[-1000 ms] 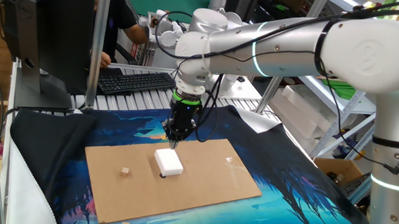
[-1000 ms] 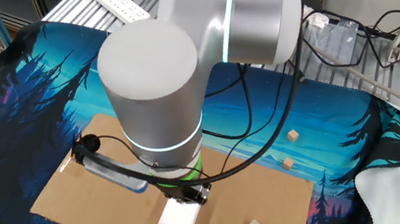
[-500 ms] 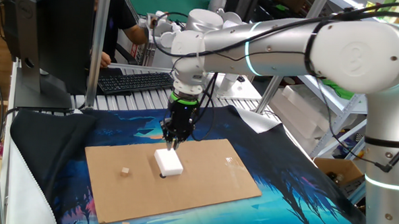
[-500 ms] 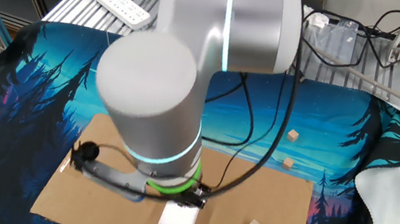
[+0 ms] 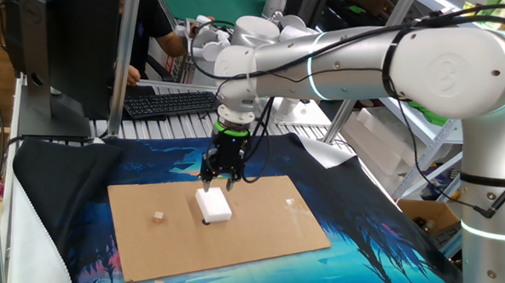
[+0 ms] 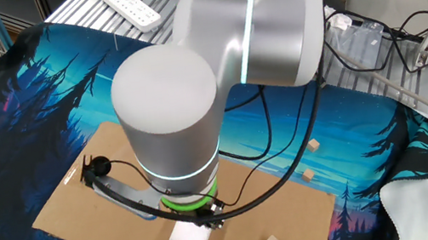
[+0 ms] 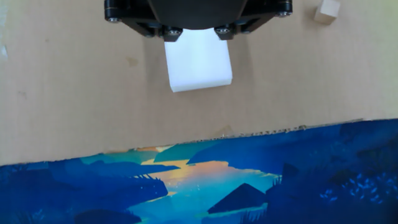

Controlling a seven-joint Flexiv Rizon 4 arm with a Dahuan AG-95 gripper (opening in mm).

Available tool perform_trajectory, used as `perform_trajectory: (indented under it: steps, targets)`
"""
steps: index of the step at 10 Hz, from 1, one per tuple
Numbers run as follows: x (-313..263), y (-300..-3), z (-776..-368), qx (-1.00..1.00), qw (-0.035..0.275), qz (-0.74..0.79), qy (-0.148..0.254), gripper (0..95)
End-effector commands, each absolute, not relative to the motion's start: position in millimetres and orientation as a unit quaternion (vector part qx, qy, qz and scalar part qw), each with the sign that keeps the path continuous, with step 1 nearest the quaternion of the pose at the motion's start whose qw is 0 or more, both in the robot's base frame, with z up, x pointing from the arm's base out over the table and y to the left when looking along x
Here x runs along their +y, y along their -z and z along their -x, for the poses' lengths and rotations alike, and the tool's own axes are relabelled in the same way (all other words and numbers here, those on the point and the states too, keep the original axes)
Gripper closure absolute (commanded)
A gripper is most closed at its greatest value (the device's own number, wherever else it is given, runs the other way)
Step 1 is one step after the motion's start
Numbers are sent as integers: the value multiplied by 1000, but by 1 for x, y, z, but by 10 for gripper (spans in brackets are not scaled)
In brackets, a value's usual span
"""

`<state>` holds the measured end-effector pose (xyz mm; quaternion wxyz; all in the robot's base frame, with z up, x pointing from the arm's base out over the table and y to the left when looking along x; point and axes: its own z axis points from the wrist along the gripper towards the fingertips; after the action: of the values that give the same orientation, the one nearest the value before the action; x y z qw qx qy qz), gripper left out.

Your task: Clean the tabletop with a sponge

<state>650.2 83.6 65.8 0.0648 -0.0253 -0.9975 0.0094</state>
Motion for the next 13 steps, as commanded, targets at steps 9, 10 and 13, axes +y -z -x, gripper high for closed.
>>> perform_trajectory:
  steps: [9, 10, 13]
  targets:
    - [81, -45, -652, -997, 63, 27, -20, 0]
    - [81, -42, -652, -997, 63, 27, -17, 0]
    - [79, -30, -653, -998, 61, 26, -11, 0]
